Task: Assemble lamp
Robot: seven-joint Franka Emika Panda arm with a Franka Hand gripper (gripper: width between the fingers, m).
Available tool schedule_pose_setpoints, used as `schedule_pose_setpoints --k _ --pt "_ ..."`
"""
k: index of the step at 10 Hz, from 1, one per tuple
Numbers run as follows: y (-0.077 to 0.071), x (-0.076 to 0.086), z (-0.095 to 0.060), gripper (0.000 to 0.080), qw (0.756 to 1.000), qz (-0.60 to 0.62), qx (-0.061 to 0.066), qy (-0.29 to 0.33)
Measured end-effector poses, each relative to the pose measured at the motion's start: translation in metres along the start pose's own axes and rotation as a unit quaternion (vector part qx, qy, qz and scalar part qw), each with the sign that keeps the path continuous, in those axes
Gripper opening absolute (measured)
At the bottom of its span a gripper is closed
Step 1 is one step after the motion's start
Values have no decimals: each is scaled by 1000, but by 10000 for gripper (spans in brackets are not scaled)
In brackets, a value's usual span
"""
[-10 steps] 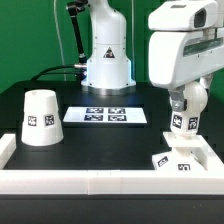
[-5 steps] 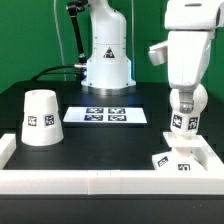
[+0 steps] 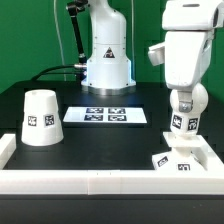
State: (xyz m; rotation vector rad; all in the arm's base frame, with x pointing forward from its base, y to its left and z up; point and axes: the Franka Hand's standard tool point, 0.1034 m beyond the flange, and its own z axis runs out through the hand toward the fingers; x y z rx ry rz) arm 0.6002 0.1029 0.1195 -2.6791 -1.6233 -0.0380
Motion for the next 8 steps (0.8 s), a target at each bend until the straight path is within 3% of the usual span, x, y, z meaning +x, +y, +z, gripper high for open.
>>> schedule_pose_setpoints --k 2,4,8 --pt "-1 1 0 577 991 131 0 0" --pt "-1 1 0 577 982 187 0 1" --pt "-1 2 0 579 942 334 0 1"
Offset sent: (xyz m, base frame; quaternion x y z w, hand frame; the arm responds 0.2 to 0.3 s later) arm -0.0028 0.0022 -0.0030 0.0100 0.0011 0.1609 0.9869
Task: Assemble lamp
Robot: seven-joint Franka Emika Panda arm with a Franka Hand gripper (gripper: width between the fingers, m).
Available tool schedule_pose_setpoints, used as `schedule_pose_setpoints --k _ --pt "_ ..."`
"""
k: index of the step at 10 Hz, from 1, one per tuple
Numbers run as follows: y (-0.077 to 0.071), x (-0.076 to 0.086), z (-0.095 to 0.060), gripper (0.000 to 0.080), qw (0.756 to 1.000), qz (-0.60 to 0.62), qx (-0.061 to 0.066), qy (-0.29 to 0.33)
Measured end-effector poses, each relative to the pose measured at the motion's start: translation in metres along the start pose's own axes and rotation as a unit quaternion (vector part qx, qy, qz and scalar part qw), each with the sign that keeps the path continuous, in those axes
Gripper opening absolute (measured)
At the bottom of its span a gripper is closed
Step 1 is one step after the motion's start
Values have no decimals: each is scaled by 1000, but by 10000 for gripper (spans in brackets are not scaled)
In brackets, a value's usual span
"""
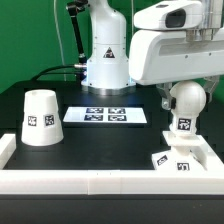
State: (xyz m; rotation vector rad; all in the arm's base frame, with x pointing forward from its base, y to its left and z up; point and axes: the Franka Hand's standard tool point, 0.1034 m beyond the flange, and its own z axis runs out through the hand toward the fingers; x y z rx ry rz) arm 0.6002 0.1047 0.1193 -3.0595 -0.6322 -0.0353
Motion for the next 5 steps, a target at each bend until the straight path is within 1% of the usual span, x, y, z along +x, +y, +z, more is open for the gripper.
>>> schedule_pose_setpoints --k 2,5 --pt "0 0 0 579 998 57 0 0" --pt "1 0 0 579 987 160 0 0"
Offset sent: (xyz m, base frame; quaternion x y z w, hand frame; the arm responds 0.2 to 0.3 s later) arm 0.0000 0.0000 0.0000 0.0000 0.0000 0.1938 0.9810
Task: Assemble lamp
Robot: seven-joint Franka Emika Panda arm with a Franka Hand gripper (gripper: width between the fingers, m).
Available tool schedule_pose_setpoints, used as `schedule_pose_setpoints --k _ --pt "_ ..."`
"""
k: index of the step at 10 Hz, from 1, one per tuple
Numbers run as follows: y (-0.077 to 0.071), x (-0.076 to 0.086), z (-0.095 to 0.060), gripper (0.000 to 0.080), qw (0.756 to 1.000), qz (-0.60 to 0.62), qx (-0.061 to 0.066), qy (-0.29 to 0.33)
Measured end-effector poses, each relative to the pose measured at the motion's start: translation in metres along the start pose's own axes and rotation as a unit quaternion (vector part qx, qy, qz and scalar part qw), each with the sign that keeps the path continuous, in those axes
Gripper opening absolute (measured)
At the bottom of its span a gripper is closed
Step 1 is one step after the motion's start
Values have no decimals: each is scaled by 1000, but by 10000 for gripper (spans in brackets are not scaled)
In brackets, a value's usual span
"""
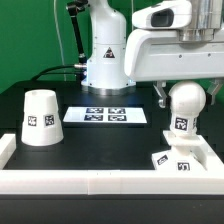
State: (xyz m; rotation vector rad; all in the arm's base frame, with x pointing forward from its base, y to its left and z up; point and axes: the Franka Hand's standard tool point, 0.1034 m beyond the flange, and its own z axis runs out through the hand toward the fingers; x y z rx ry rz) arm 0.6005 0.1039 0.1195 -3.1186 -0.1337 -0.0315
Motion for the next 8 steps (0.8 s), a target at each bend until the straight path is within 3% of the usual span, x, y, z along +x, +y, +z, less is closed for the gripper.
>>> schedule_pose_setpoints --k 3,8 --pt "1 0 -1 579 987 159 0 -1" --pt "-3 -1 0 579 921 390 7 -6"
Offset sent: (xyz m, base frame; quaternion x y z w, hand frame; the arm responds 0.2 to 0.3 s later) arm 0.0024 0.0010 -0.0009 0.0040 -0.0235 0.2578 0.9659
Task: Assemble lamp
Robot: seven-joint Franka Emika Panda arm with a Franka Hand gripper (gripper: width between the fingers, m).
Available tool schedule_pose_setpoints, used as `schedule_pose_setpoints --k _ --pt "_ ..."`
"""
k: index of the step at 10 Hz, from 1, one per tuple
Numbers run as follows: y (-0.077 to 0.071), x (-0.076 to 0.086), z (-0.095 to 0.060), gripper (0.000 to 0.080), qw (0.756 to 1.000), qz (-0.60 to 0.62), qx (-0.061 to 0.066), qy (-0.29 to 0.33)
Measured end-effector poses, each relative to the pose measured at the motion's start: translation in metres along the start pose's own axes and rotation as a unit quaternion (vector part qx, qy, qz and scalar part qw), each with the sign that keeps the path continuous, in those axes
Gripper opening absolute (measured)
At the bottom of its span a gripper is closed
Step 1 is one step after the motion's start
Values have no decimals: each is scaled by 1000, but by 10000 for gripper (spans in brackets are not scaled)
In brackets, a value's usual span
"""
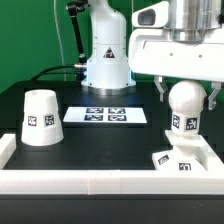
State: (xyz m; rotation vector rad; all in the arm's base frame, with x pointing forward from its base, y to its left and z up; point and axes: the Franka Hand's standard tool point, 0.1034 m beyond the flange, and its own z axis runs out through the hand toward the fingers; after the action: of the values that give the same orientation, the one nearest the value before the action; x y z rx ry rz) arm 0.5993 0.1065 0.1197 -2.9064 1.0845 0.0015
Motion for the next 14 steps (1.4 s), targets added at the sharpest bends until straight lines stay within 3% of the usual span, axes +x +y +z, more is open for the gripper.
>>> schedule_pose_setpoints --k 5,7,9,10,14 --pt "-4 -2 0 579 978 206 24 -37" --pt "-5 -4 0 579 971 234 25 -42" --pt "-4 -4 1 627 983 178 25 -42" --pt "-3 -5 3 688 988 143 23 -44" --pt "-3 -4 3 699 997 -62 30 -32"
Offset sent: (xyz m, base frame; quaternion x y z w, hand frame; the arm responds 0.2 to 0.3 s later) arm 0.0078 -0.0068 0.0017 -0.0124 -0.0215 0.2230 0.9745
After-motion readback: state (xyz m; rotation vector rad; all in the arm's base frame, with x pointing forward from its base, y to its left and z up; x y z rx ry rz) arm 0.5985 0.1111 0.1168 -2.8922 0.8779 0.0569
